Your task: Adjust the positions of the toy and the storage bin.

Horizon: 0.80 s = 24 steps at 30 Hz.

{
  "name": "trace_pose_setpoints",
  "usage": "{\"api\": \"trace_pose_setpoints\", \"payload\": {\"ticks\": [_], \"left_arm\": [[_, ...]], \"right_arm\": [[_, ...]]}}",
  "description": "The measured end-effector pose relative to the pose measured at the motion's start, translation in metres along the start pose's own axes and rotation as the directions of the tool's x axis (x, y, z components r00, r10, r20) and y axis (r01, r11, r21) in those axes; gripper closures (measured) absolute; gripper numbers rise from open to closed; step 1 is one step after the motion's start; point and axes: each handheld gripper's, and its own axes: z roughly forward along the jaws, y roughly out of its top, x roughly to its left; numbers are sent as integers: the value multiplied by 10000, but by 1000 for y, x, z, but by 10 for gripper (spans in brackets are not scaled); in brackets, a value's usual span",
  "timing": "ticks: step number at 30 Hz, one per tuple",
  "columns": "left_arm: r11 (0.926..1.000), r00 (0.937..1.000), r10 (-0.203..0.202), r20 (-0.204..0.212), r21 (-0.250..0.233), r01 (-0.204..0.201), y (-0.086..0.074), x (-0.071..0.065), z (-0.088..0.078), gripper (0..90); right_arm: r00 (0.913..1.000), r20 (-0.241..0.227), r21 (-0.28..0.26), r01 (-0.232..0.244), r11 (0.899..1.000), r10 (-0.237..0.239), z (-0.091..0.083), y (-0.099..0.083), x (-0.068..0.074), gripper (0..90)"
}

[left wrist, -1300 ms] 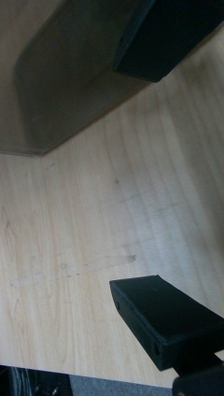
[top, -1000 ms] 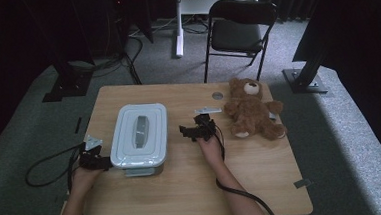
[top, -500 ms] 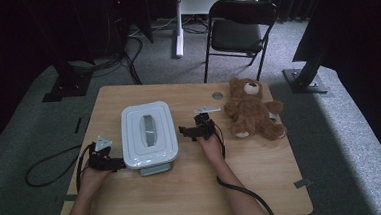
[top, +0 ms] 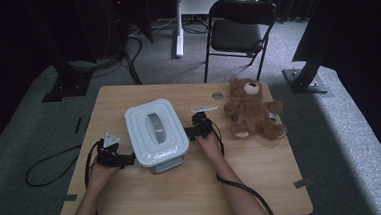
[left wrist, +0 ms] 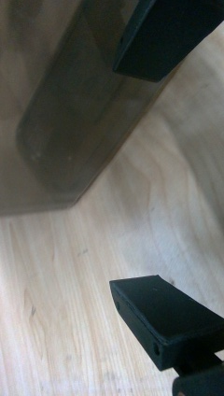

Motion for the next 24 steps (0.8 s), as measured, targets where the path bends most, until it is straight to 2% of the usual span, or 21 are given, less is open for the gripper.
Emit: {"api": "trace_pose_setpoints", "payload": {"ticks": [6, 9, 13, 15, 21, 24], "left_arm": [[9995, 9990, -274, -342, -163, 269, 9, 9, 2, 13], [9994, 9990, -243, -369, -242, 234, 13, 9, 2, 13], [9999, 9988, -4, -492, -163, -4, 16, 6, 2, 13], [9999, 9992, 55, -405, -126, -60, 16, 5, 2, 13], [9998, 9990, 176, -401, -83, -179, 16, 0, -2, 14], [9998, 9993, 184, -334, -16, -185, 15, -2, -4, 14]], "right_arm": [[10000, -7, 22, 24, 10000, -24, 4, 10, -1, 130], [9999, 124, 47, 12, 10000, -12, 8, 13, -1, 130], [10000, 91, 110, -31, 9999, 29, 10, 13, -3, 132], [10000, 33, 188, -3, 9998, 2, 11, 12, -4, 134], [9999, -151, -91, 60, 9999, -61, 8, 10, -2, 160], [9991, -403, -87, 140, 9999, -143, 7, 8, -2, 172]]}}
